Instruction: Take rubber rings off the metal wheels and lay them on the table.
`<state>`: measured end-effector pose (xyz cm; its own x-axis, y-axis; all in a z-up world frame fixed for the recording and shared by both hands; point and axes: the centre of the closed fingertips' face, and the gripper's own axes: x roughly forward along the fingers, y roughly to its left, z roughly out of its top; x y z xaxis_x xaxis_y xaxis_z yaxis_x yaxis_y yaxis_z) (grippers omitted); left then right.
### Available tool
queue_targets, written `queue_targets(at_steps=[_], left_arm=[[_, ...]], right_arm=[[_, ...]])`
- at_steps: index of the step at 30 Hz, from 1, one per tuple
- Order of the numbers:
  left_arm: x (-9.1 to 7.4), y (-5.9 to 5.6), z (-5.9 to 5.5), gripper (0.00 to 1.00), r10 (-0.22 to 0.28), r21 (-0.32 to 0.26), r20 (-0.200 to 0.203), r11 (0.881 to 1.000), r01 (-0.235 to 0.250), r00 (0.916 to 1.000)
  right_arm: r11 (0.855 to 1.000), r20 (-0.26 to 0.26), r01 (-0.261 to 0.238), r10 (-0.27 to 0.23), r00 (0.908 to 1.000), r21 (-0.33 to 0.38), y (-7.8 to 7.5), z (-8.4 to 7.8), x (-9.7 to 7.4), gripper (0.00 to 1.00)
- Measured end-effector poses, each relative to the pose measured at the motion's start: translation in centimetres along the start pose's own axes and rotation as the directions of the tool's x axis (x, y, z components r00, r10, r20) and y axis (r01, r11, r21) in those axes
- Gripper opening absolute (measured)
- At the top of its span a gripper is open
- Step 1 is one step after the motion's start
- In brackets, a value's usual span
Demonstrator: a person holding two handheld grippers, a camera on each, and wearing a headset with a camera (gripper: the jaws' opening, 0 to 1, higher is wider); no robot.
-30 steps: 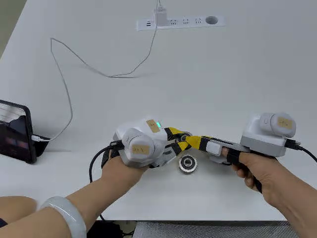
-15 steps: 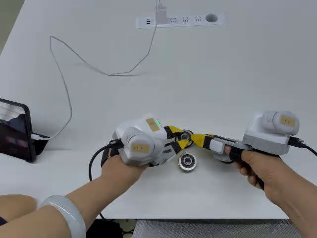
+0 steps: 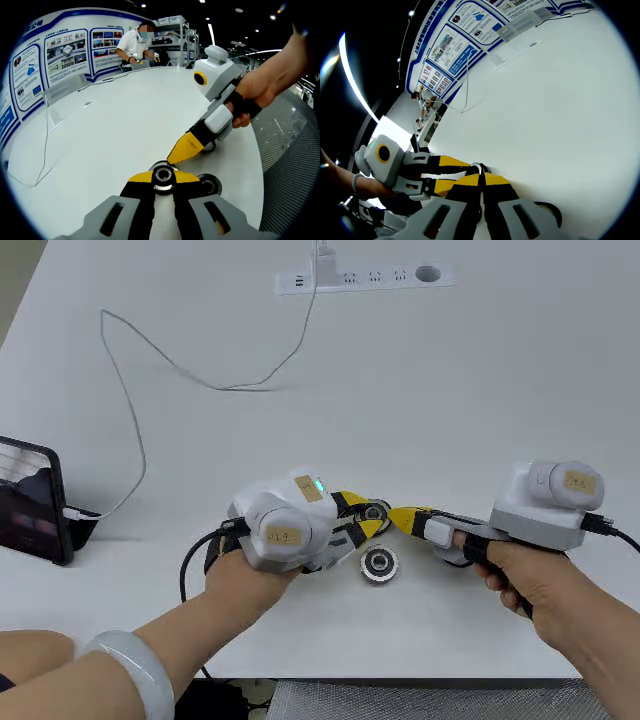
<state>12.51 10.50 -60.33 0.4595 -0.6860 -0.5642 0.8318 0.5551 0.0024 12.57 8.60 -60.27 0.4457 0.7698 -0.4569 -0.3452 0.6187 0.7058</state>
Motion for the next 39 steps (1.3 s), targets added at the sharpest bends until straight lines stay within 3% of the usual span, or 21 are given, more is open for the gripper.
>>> queue_targets(at_steps=[15, 39], left_arm=[[0.0, 0.0, 0.0, 0.14, 0.001, 0.002, -0.003, 1.000, -0.001, 1.0000], [0.0, 0.0, 0.0, 0.14, 0.001, 0.002, -0.002, 1.000, -0.001, 1.0000]], right_arm=[[1.000, 0.004, -0.001, 0.001, 1.0000, -0.019, 0.2, 0.0, 0.1, 0.02], [0.998, -0.004, -0.045, 0.045, 0.9990, 0.049, 1.6, -0.1, 0.1, 0.01]])
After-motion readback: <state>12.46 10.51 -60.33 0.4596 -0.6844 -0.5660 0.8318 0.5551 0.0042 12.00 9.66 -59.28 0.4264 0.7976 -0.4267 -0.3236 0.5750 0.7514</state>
